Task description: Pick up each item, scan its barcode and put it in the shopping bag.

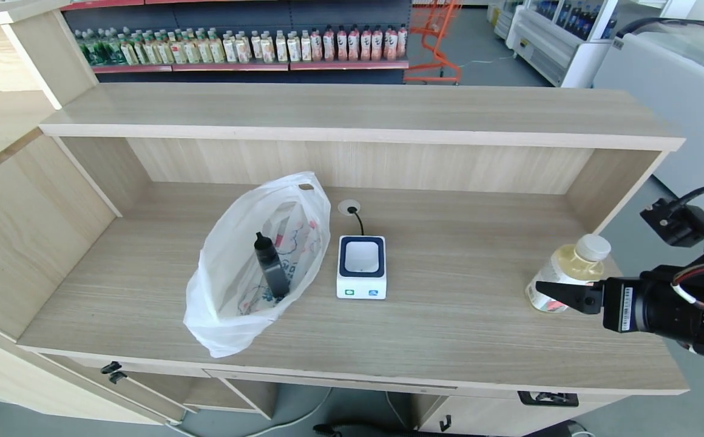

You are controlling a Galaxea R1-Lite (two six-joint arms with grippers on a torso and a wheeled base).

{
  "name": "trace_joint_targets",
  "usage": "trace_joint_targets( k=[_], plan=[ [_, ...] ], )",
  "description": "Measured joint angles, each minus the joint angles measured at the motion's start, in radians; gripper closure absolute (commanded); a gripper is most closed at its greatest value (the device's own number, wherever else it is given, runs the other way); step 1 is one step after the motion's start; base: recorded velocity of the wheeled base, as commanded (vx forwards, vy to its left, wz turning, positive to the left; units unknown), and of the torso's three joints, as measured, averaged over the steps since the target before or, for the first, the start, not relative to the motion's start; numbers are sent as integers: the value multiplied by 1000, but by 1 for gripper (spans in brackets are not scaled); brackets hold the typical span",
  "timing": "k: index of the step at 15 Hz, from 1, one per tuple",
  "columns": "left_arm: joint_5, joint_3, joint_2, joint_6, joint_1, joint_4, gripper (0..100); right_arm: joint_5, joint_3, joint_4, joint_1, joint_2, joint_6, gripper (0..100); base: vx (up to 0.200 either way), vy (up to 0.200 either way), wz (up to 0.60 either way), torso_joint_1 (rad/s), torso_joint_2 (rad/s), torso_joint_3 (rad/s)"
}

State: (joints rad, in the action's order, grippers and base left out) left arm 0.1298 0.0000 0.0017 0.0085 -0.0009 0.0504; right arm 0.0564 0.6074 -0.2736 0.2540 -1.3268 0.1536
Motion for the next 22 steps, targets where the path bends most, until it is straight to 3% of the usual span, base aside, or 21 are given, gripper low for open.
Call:
trace_joint_targets(
  k=[3, 14, 18, 22],
  plan=[
    [0, 0, 0, 0, -1, 0, 0, -31, 3, -1, 1, -31, -2, 0, 0, -200, 0, 4, 2, 2],
    [0, 0, 0, 1, -1, 0, 0, -178, -10, 2, 2, -152, -2, 0, 0, 0, 0, 0, 0, 0],
    [0, 0, 0, 1, -1, 0, 0, -178, -25, -209, 5, -243, -5, 0, 0, 0, 0, 0, 0, 0],
    [0, 0, 0, 1, -1, 0, 0, -178, -52, -325, 7, -328, -26, 0, 0, 0, 0, 0, 0, 0]
  ],
)
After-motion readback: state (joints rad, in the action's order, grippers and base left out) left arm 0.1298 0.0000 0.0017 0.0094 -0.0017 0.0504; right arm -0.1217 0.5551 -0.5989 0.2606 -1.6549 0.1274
